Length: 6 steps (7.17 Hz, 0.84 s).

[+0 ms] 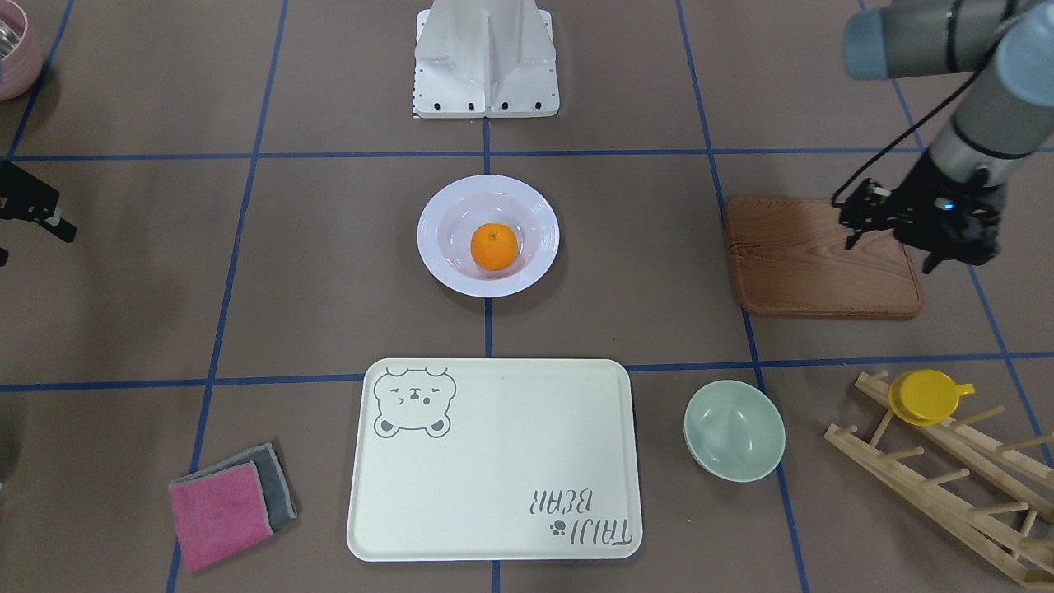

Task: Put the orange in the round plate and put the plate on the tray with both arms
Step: 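Withdraw the left arm to rest while the right gripper reaches toward the plate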

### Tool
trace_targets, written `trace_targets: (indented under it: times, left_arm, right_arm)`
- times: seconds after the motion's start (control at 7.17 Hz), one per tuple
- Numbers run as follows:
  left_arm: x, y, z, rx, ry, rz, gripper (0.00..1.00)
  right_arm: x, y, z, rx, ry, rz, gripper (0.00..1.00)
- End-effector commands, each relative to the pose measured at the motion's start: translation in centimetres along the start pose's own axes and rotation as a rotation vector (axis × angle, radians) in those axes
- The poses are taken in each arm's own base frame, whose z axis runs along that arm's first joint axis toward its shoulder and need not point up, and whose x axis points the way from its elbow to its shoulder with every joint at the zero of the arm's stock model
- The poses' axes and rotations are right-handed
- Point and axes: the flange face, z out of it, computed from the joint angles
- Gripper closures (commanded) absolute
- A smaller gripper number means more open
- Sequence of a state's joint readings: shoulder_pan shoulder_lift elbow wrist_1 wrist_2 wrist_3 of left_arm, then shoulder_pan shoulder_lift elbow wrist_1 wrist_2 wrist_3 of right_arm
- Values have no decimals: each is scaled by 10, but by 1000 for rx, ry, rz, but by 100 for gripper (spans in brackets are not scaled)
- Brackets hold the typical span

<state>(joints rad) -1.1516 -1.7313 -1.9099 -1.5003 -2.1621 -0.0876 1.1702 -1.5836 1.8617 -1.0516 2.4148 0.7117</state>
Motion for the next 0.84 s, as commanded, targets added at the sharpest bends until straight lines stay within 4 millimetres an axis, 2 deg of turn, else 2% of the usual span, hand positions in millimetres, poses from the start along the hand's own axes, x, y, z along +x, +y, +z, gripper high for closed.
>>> trace_targets:
  times: [0.0, 0.14, 0.28, 0.42, 0.56, 0.7]
  left_arm:
    - [-126, 106, -13, -17, 25, -70, 0]
    - [-169, 127, -22, -8, 12, -149, 0]
    - [-210, 158, -25, 9, 50, -262, 0]
    - [-230, 177, -24, 43, 172, -352, 0]
    - [-233, 184, -24, 47, 176, -364, 0]
    - [-233, 191, -20, 39, 179, -371, 0]
  right_arm:
    - [-71, 6, 36, 40, -79, 112, 0]
    - [-106, 12, 54, 63, -90, 163, 0]
    - [-139, 23, 63, 75, -113, 215, 0]
    - [-164, 36, 64, 73, -140, 283, 0]
    - [-199, 58, 81, 120, -150, 354, 0]
    - [-226, 87, 110, 170, -141, 409, 0]
